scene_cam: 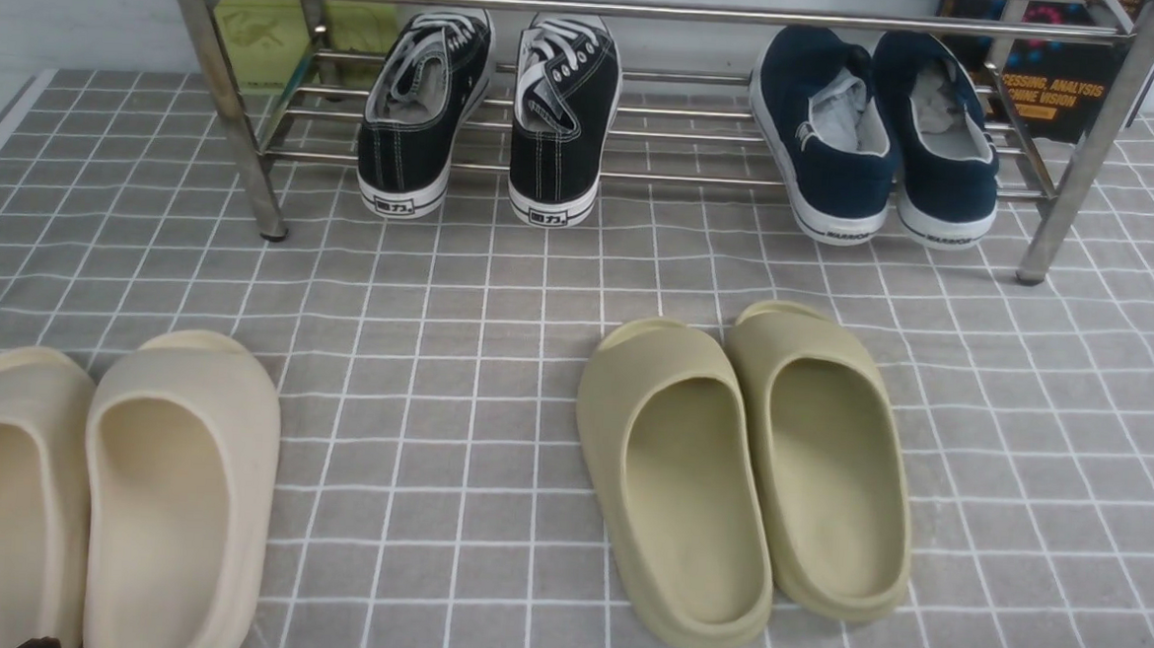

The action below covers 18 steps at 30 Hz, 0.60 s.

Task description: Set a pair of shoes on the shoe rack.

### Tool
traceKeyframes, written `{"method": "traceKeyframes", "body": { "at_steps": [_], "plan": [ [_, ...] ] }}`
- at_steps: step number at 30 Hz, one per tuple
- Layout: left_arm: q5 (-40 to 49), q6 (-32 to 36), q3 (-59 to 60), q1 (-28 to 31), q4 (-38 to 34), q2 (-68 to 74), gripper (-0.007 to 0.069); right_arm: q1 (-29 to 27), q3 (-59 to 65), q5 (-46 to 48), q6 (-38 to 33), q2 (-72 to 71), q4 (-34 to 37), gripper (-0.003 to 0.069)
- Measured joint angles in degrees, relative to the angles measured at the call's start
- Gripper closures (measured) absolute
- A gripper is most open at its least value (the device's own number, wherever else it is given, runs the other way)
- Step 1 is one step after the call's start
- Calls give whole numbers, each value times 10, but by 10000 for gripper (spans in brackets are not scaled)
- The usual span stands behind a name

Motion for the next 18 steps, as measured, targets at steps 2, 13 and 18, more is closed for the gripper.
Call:
{"method": "traceKeyframes", "body": {
  "at_steps": [2, 13, 18],
  "plan": [
    [0, 0, 0, 0, 0, 0, 638, 0, 0, 0, 0, 0, 0, 419],
    [0, 0, 0, 0, 0, 0, 634, 0, 0, 0, 0, 0, 0, 419],
    [0, 0, 0, 0, 0, 0, 629, 0, 0, 0, 0, 0, 0, 419]
  ]
}}
